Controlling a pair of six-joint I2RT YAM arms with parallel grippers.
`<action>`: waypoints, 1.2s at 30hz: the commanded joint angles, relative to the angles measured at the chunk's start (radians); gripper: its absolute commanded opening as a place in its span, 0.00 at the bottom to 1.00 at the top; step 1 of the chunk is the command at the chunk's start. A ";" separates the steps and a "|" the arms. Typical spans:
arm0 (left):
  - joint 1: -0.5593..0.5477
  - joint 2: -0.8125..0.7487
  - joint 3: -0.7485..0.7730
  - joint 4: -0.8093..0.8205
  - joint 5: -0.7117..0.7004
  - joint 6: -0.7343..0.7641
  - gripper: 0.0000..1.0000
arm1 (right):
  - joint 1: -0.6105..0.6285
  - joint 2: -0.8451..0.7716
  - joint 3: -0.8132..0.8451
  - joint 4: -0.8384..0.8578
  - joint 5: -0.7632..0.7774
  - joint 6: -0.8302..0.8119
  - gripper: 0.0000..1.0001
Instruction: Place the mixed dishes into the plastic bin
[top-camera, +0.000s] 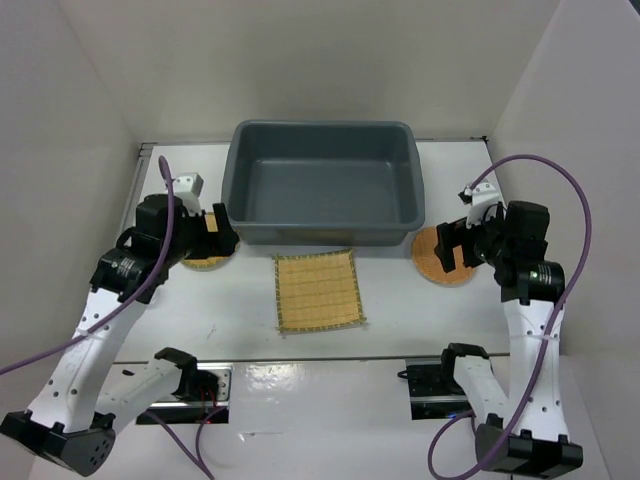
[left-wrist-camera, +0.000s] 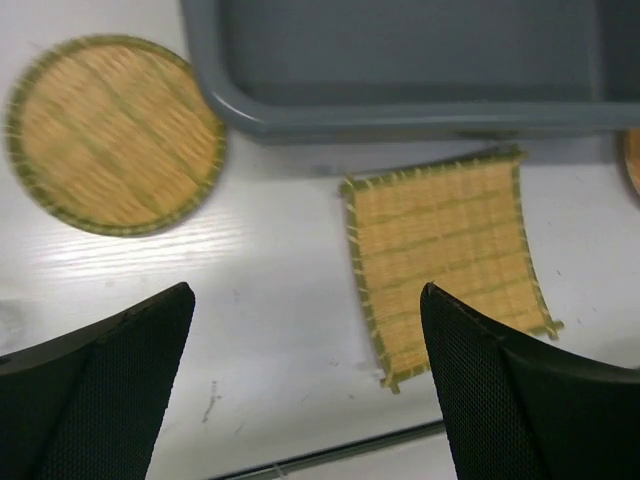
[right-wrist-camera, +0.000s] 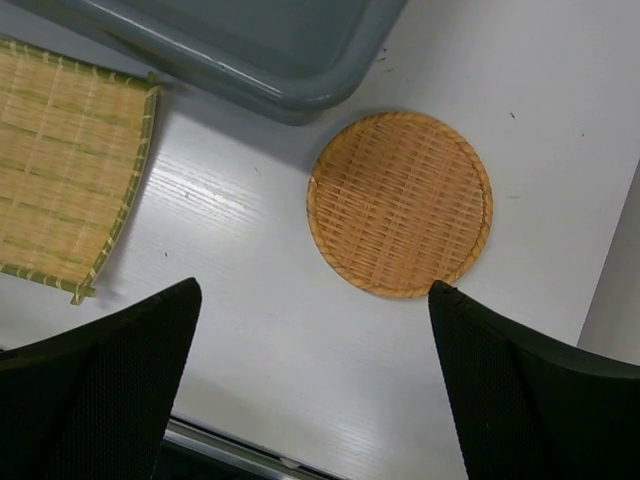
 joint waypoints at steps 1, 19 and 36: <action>-0.004 -0.035 -0.094 0.108 0.218 -0.036 1.00 | -0.005 -0.102 0.000 0.050 -0.055 0.001 0.98; -0.046 0.174 -0.540 0.524 0.678 -0.351 1.00 | 0.077 -0.117 -0.032 0.027 -0.228 -0.207 0.58; -0.055 0.266 -0.561 0.655 0.579 -0.397 1.00 | 0.485 0.536 -0.009 0.120 -0.014 -0.421 0.00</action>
